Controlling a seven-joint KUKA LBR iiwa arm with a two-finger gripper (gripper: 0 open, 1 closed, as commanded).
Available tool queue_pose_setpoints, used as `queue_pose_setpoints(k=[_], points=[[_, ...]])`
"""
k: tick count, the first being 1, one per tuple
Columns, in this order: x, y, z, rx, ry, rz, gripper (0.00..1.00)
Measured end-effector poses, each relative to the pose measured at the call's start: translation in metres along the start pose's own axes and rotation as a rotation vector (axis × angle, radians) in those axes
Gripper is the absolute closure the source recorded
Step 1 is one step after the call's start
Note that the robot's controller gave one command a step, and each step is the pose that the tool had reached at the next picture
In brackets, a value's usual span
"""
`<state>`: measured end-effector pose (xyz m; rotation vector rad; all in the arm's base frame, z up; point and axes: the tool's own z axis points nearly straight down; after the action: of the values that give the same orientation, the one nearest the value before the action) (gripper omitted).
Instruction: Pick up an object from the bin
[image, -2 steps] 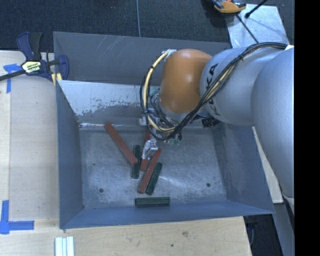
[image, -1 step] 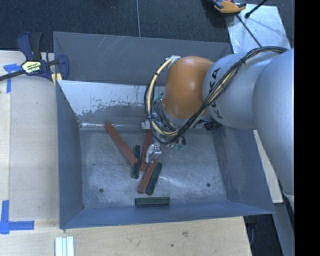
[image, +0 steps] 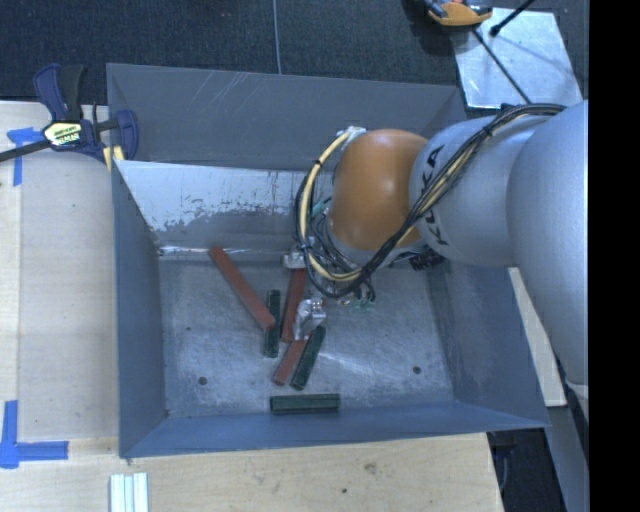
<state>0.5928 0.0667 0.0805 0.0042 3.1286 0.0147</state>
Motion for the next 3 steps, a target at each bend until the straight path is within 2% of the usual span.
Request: queue_pose_setpoints(k=[1, 2, 3], points=[[-0.0032, 0.0032, -0.0069, 0.003, -0.005, -0.006, 0.00], [-0.0019, 0.0003, -0.0026, 0.004, -0.003, -0.178, 0.00], [-0.0005, -0.0012, 0.0015, 0.001, -0.002, -0.524, 1.00]])
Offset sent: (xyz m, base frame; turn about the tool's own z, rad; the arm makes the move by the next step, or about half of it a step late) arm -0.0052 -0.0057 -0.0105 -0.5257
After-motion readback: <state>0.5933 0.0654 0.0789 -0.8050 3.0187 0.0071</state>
